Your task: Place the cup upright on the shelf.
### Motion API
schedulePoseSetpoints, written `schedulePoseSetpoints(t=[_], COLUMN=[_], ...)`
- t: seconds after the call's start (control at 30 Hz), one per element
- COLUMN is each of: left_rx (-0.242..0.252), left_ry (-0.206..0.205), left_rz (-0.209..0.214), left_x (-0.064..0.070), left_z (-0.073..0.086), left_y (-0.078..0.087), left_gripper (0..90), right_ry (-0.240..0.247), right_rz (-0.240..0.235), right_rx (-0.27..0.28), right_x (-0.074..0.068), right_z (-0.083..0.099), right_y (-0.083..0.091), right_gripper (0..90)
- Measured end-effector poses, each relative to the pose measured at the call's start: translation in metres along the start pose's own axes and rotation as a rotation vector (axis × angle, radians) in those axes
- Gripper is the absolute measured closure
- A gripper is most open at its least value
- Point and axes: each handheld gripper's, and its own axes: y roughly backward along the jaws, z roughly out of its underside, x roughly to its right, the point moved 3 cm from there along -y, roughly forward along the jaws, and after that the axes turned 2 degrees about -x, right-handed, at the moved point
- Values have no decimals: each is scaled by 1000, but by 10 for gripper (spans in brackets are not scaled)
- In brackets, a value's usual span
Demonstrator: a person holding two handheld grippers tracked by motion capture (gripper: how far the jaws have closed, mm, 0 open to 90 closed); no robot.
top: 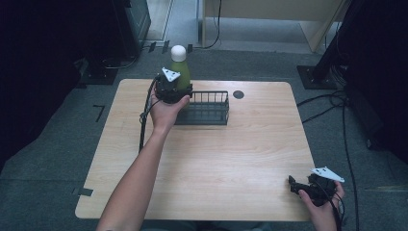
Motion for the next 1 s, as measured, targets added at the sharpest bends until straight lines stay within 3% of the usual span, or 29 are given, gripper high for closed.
schedulePoseSetpoints(t=[0.33, 0.53, 0.8, 1.0], left_rx=[-20, 7, -49, -57], left_ry=[-8, -11, 7, 14], left_rz=[-14, -3, 3, 21], left_x=[-1, -2, -5, -7], left_z=[14, 19, 21, 21], left_y=[-8, -8, -6, -3], left_gripper=[207, 205, 180, 150], right_ry=[0, 0, 1, 0], right_rz=[0, 0, 0, 0], right_rx=[0, 0, 0, 0], right_x=[0, 0, 0, 0], right_z=[0, 0, 0, 0], right_y=[0, 0, 0, 0], right_gripper=[0, 0, 0, 0])
